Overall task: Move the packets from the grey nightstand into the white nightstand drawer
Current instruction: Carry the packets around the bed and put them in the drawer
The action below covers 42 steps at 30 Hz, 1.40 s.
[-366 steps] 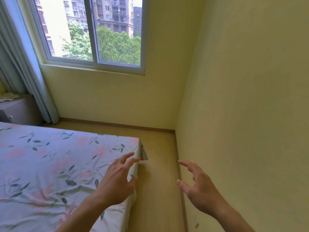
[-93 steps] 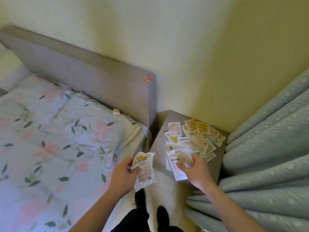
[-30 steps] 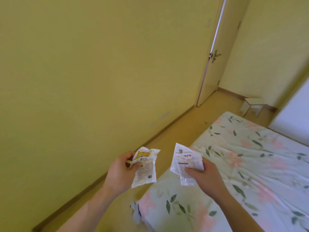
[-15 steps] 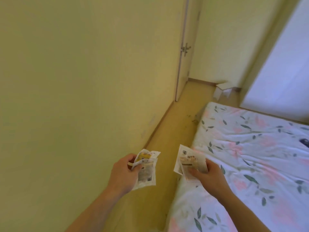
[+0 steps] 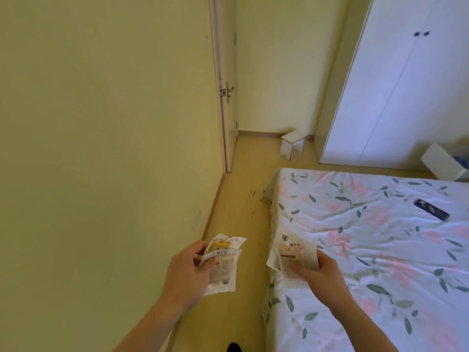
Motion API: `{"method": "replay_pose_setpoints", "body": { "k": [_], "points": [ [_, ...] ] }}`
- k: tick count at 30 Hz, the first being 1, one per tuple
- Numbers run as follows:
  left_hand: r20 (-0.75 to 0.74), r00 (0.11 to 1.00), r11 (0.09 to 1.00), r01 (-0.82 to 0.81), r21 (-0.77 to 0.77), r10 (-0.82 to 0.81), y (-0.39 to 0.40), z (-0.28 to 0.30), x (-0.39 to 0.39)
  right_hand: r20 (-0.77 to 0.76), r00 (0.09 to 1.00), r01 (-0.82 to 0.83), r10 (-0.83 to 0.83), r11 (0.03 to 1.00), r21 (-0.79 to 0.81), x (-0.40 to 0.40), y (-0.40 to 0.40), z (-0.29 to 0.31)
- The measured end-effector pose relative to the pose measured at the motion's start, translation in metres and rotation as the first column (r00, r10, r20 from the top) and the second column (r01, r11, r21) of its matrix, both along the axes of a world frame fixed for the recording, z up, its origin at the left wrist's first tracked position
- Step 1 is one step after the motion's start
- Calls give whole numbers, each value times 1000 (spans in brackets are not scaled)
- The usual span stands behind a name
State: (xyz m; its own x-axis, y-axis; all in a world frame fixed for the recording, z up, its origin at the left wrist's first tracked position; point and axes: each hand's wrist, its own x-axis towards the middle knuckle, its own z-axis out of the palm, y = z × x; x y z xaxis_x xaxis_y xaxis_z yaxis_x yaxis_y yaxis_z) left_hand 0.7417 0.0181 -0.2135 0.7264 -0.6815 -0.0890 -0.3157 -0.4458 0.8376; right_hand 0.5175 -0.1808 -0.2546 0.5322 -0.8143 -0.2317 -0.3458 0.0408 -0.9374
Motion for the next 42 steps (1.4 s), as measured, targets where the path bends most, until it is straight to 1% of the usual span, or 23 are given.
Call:
{"method": "replay_pose_setpoints", "body": {
  "k": [2, 6, 12, 18, 21, 26, 32, 34, 36, 39, 42],
  "points": [
    [-5, 999, 999, 33, 2, -32, -42, 3, 30, -5, 1000, 22, -22, 1000, 7, 21, -30, 1],
    [-13, 993, 993, 119, -27, -119, -129, 12, 79, 5, 994, 106, -106, 994, -34, 56, -99, 16],
    [-29, 973, 972, 226, -67, -228, -244, 25, 132, 7, 979, 202, -202, 976, -75, 87, -188, 40],
    [-53, 945, 944, 318, -88, -323, -365, 27, 191, -10, 953, 302, -303, 951, -74, 128, -277, 34],
    [-32, 927, 925, 368, -99, -372, -427, 25, 225, 1, 941, 337, -338, 940, -53, 159, -327, 31],
    [-27, 892, 889, 447, -102, -451, -549, 29, 285, -10, 904, 424, -427, 901, -89, 205, -416, 36],
    [-104, 802, 809, 583, -81, -588, -714, 27, 294, -52, 799, 594, -599, 799, -93, 208, -507, 37],
    [-114, 760, 769, 636, -65, -639, -761, 22, 296, -48, 761, 642, -647, 762, -85, 209, -538, 34],
    [-110, 737, 744, 666, -49, -667, -808, 17, 303, -59, 734, 671, -677, 736, -87, 215, -576, 26],
    [-117, 741, 748, 662, -37, -661, -869, 11, 322, -65, 714, 693, -697, 717, -77, 233, -634, 17],
    [-142, 770, 781, 624, -31, -622, -917, 13, 349, -83, 736, 668, -672, 741, -74, 262, -690, 12]
  ]
}}
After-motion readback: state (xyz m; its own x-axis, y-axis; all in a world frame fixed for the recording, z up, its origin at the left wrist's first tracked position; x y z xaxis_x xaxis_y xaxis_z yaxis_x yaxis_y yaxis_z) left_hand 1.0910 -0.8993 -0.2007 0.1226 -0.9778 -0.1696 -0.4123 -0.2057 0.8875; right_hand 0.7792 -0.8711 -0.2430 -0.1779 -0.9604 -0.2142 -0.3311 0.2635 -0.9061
